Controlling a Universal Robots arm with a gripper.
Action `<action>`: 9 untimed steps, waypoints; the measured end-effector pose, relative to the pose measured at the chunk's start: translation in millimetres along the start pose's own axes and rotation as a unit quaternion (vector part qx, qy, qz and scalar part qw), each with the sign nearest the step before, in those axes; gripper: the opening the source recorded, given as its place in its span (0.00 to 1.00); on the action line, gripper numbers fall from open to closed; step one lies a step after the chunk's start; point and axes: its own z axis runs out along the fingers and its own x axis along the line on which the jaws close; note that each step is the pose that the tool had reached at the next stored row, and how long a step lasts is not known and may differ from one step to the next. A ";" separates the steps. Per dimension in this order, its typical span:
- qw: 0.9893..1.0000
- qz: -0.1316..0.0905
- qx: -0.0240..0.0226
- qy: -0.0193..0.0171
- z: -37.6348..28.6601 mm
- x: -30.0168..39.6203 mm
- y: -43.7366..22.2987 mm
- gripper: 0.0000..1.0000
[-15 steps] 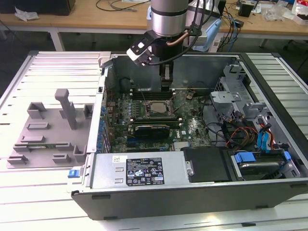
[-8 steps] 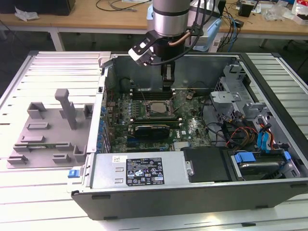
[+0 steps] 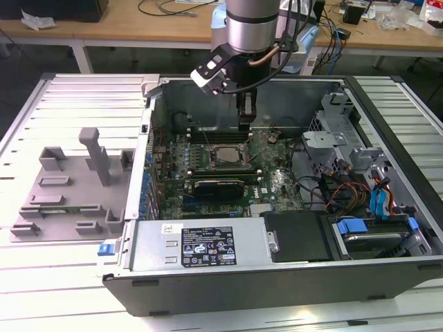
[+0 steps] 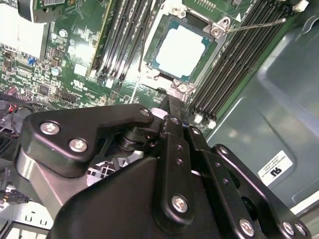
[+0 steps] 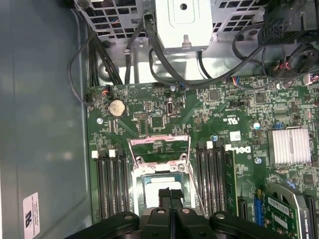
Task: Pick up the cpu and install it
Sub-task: 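Close the cpu cover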
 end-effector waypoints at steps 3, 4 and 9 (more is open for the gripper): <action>1.000 0.000 0.000 0.000 0.5 0.7 9.1 0.11; 1.000 0.000 0.000 0.000 0.7 0.9 11.9 0.11; 1.000 0.000 0.000 0.000 1.4 1.8 23.4 0.11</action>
